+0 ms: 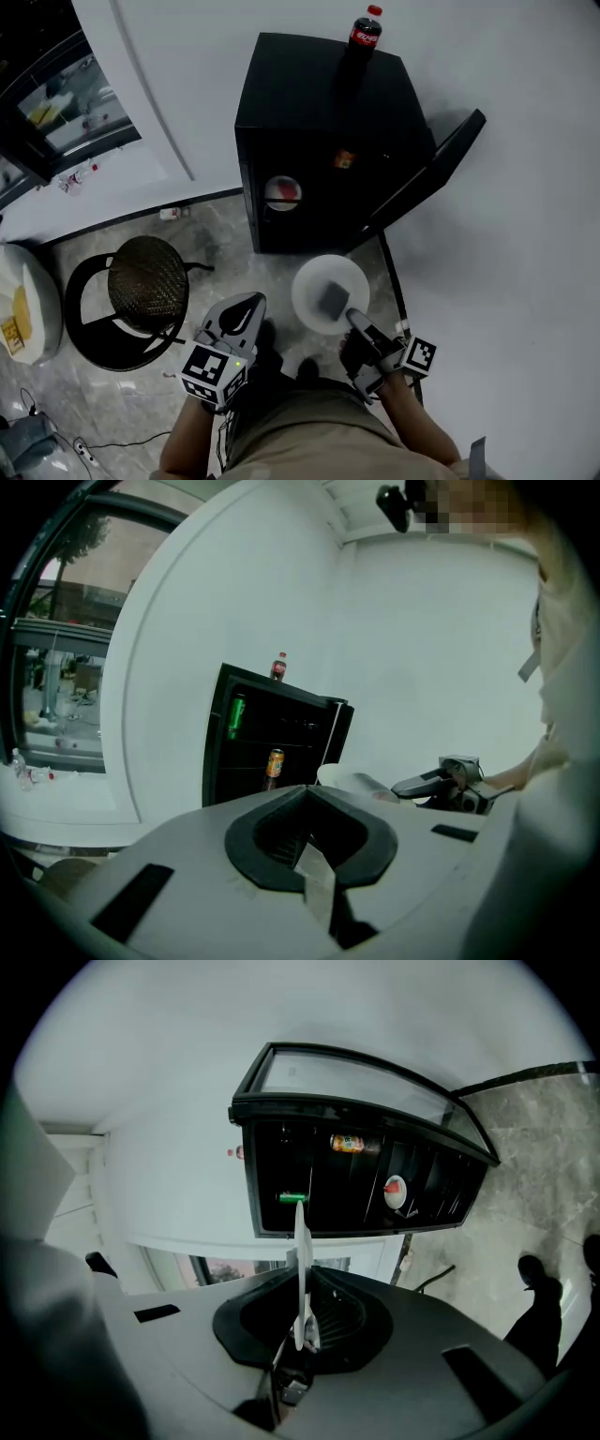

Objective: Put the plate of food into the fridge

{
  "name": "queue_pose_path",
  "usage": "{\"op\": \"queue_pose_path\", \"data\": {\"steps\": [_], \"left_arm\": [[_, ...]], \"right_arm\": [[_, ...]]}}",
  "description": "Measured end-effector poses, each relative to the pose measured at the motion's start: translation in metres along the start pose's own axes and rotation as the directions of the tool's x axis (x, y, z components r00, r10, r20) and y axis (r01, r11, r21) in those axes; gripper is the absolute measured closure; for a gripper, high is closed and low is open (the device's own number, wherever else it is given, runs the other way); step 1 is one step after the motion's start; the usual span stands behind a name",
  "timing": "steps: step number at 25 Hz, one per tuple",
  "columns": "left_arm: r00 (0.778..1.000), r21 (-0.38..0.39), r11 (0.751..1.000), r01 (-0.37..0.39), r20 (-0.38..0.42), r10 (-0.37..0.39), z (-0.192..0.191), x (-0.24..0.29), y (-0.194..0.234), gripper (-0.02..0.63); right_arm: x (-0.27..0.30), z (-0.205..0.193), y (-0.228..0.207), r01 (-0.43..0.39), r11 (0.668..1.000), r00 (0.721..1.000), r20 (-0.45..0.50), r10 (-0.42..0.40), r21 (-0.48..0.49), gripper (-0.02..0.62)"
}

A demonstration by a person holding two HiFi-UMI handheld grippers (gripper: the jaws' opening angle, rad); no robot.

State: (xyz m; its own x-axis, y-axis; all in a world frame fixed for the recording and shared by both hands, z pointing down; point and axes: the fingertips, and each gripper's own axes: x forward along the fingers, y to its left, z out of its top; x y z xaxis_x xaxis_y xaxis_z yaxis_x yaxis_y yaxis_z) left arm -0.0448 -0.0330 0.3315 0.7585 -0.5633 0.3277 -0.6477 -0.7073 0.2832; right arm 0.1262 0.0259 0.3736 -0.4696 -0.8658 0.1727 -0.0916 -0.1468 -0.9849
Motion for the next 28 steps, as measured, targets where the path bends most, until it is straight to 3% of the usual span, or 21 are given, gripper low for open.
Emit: {"op": "queue_pose_path", "data": {"steps": [5,14,19,28], "left_arm": [[1.0,-0.006,1.0,0.008,-0.016,-0.008,-0.009,0.001,0.021,0.595],[1.0,-0.028,0.999,0.017,-0.018,-0.018,-0.012,0.001,0.065,0.596],[0.999,0.009,0.999,0.036,-0.024,-0.036,-0.011,0.005,0.078,0.595],[0.997,0.027,0.998,0.057,-0.061,-0.055,-0.026,0.018,0.088,0.596]], "right_arm": [[0.025,0.003,-0.009,-0.011,1.0,0.999,0.032,0.011,0.009,0.565],[0.062,0.005,-0.03,0.043,0.999,0.994,0.103,-0.045,0.019,0.565],[0.079,0.011,-0.033,0.019,1.0,0.99,0.139,-0.016,-0.018,0.566],[0.096,0.027,-0.069,0.068,0.997,0.985,0.159,-0.063,-0.026,0.565]]}}
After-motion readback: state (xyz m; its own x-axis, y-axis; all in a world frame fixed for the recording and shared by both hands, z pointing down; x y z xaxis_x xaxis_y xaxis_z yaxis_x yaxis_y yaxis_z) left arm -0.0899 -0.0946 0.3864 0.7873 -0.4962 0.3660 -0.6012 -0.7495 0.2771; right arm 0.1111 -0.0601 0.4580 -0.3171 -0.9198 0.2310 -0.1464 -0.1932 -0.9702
